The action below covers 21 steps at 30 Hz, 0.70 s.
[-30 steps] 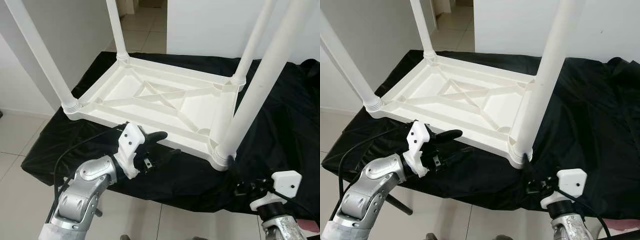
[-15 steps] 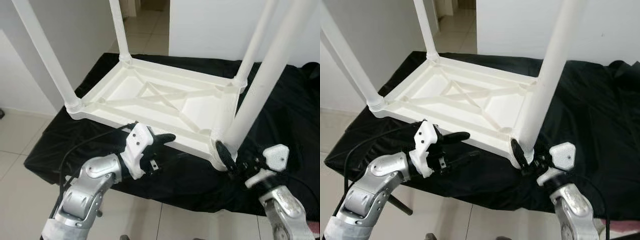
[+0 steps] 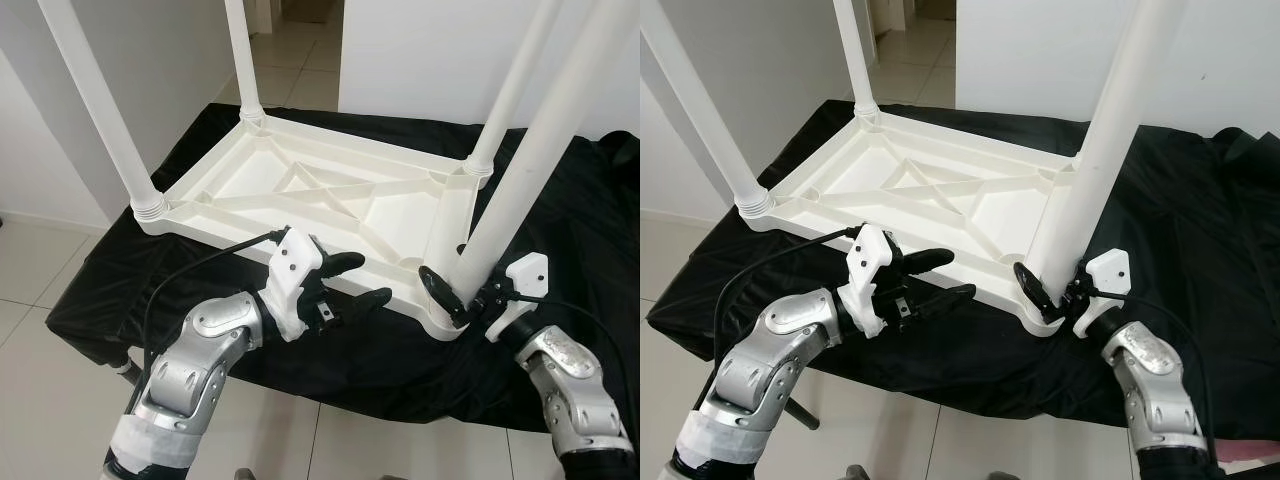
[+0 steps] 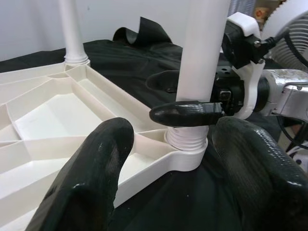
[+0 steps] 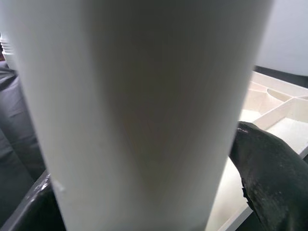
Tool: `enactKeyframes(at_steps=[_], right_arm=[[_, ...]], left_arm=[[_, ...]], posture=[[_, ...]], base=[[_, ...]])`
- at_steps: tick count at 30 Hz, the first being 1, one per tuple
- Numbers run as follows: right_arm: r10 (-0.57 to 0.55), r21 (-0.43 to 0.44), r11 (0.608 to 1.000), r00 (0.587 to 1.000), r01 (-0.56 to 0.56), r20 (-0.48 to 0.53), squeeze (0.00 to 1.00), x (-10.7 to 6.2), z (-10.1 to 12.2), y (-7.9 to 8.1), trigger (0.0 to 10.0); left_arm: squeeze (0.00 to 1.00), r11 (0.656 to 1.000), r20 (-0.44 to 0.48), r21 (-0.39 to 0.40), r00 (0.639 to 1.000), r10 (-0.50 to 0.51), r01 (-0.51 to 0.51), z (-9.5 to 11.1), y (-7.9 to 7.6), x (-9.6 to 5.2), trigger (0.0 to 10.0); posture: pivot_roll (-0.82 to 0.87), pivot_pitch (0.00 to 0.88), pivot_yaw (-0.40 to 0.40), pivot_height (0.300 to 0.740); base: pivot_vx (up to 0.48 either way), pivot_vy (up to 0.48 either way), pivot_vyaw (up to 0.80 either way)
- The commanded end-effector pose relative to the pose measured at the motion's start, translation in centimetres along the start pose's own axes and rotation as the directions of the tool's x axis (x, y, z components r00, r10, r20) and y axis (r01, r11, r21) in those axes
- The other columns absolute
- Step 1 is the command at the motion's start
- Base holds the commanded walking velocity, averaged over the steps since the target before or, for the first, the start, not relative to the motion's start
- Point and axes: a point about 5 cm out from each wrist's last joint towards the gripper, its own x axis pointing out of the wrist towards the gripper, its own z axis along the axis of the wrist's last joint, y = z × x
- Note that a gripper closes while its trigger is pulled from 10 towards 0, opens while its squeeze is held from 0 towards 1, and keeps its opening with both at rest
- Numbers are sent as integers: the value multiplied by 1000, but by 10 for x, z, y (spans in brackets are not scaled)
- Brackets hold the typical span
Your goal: Building children table
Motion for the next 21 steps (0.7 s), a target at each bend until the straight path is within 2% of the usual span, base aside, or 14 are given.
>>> enactKeyframes(at_steps=[1, 3, 4, 5, 6, 13, 18, 20, 21], right_arm=[[2, -8, 1000, 1000, -2, -18, 0, 1, -4, -3, 5020], [9, -8, 1000, 1000, -9, -17, 0, 1, -4, -3, 5020], [18, -7, 1000, 1000, -18, -17, 0, 2, -5, -3, 2941], [18, -7, 1000, 1000, -18, -17, 0, 2, -5, -3, 2941], [24, -6, 1000, 1000, -24, -21, 0, 3, -6, -4, 0], [-2, 11, 1000, 1000, 2, -30, 0, 4, -10, -6, 0], [-44, 7, 999, 998, 45, -47, 0, 5, -12, -5, 0], [-87, 5, 996, 994, 88, -60, 0, 4, -14, -6, 392], [-114, 23, 993, 992, 115, -60, 0, 4, -14, -4, 10000]], left_arm=[[0, 995, 0, -8, 995, 99, -99, -1, 7, 1, 10000], [0, 995, -3, -15, 995, 95, -95, -2, 7, 1, 10000], [0, 996, -9, 0, 996, 94, -94, -4, 6, 1, 10000], [0, 996, -9, 0, 996, 94, -94, -4, 6, 1, 10000], [0, 996, -12, 7, 996, 91, -91, -5, 4, 2, 10000], [0, 996, -20, 32, 996, 82, -82, -8, 0, 5, 10000], [0, 996, -17, 17, 996, 90, -90, -9, 1, 7, 10000], [0, 996, -22, 12, 996, 88, -87, -11, 0, 7, 10000], [0, 996, -22, 13, 996, 91, -91, -12, -1, 7, 10000]], posture=[[-77, 16, 21, 740], [-77, 16, 21, 740], [-77, 15, 22, 740], [-77, 15, 22, 740], [-76, 12, 21, 740], [-78, 10, 23, 740], [-84, 9, 23, 740], [-86, 8, 20, 740], [-88, 5, 17, 740]], base=[[0, 0, 0], [0, 0, 0], [0, 0, 0], [0, 0, 0], [0, 0, 0], [0, 0, 0], [0, 0, 0], [0, 0, 0], [0, 0, 0]])
